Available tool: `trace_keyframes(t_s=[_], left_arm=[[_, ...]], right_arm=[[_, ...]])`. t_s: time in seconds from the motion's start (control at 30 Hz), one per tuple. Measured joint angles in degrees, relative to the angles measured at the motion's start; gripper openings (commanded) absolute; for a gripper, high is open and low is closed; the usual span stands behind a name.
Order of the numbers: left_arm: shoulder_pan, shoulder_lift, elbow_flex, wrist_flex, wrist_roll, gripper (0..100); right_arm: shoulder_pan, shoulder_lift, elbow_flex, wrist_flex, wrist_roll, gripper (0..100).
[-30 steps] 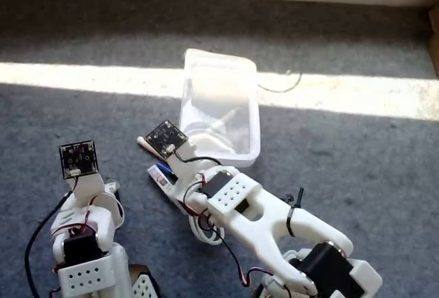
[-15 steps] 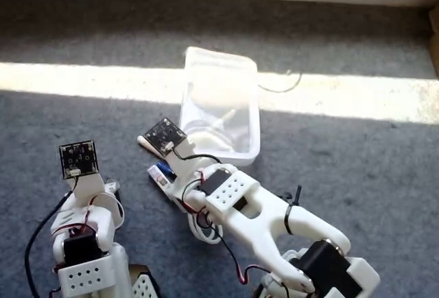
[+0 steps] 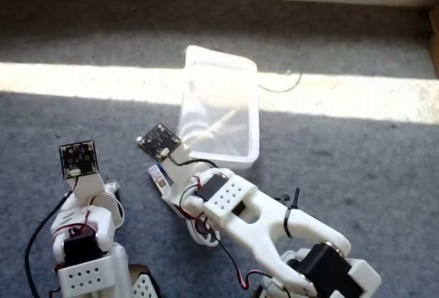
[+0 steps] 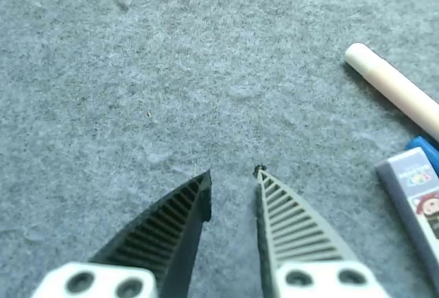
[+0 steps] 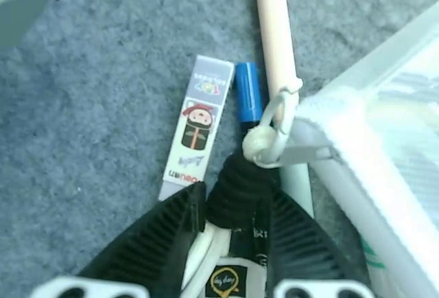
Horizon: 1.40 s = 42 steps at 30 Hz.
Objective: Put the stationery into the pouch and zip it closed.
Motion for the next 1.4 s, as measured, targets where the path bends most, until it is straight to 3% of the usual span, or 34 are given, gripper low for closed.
trace_keyframes(t_s=[0.2,0.7,1.13,1.4], left_arm=[[0.0,0.0,0.0,0.0,0.0,11],[0.0,0.0,0.0,0.0,0.0,11],[0.0,0.0,0.0,0.0,0.0,11],[0.0,0.0,0.0,0.09,0.0,11]], right_arm=[[0.0,0.0,0.0,0.0,-0.09,0.2],[-0.09,-0.18,0.0,6.33,3.08,0.6],[0.0,-21.89,0.26,16.26,3.08,0.6],[4.13,-28.48,0.26,22.51,4.13,0.6]])
